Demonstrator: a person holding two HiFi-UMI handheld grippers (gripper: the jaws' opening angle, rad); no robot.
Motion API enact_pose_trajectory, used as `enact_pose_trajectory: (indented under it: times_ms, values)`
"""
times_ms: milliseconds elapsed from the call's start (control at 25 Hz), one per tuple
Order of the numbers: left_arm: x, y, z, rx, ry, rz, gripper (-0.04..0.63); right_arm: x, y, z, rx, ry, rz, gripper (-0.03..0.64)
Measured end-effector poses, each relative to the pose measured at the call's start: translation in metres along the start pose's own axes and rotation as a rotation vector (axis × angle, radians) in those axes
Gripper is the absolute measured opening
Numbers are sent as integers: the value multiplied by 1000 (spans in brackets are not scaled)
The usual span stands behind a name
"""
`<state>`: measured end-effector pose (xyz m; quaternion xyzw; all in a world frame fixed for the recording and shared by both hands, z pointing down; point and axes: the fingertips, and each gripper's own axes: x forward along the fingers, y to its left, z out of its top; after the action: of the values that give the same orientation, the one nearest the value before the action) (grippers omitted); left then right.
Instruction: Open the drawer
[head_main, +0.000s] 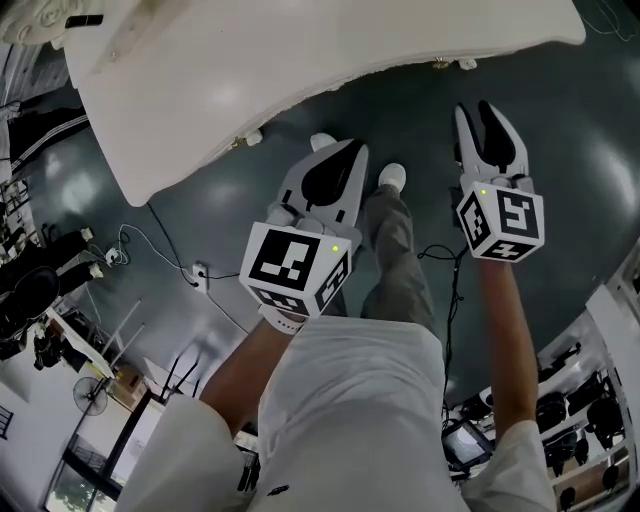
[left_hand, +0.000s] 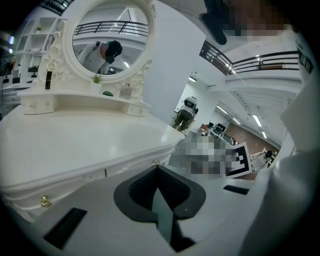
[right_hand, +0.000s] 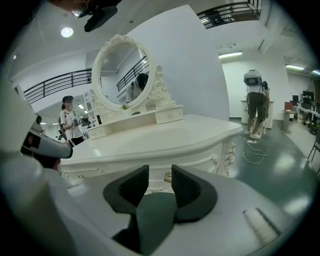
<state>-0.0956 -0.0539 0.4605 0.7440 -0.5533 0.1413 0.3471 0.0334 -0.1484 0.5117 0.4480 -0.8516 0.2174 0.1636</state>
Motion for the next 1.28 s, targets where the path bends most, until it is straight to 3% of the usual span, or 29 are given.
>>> enact_pose_trajectory:
  times_ms: [1280]
  values:
    - [35, 18, -21, -59, 66, 7, 8, 74, -16, -32, -68, 97, 18, 181]
